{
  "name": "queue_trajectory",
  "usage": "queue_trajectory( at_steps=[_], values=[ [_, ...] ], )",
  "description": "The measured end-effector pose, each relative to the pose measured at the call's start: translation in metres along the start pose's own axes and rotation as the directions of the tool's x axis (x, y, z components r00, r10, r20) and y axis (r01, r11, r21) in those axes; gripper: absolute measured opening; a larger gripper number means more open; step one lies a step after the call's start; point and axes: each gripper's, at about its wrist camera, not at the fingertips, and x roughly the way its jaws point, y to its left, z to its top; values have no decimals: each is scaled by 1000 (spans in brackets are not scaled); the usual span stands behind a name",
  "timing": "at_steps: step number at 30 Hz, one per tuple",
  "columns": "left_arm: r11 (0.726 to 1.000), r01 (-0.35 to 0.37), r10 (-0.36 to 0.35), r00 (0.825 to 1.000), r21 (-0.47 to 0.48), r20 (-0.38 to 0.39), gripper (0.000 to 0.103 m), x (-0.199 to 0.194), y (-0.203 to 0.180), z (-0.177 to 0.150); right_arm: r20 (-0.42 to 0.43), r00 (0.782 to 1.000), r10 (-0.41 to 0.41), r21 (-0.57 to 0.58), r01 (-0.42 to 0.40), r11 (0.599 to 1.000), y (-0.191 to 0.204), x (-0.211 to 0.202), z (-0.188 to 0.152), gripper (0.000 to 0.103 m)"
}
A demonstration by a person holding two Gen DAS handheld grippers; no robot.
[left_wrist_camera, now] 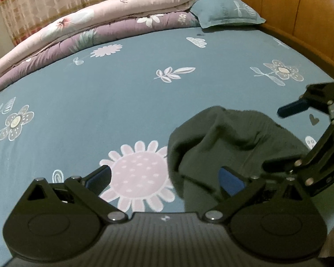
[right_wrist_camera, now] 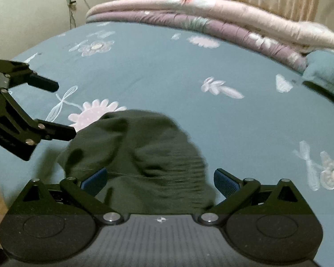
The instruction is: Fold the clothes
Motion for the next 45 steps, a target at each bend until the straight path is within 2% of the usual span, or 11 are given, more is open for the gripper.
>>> queue_trajectory(
  at_steps=[5,12,20,23,28,30,36,40,45],
  values=[
    [998,58,-58,998,3,27,102,-5,24,-14,-63,998,9,38,-7,999,25,19,2,103],
    [989,145,-146,988,30,42,102,-1,50,-24,-187,978,-96,51,108,993,39,53,-6,103],
    [966,255,-257,965,53,48,102,12,59,-24,-184,972,-149,52,161,986,50,45,-11,103],
    [955,289,-292,955,63,44,102,16,53,-22,-189,973,-135,113,158,981,47,32,-7,103],
    [940,329,-335,940,91,63,102,11,39,-17,-119,990,-77,202,100,974,26,-6,-2,103],
    [939,333,-339,939,88,66,102,10,32,-15,-101,994,-47,228,69,971,12,-16,-1,103],
    [955,289,-292,955,62,54,102,5,13,-17,-90,996,24,216,-4,976,-25,-14,0,97],
    [980,197,-197,980,5,33,102,2,-1,-19,-89,990,108,163,-93,982,-43,4,2,87],
    [991,113,-113,994,-75,0,102,-6,-21,-24,-77,976,204,128,-193,973,-56,9,3,81]
  ],
)
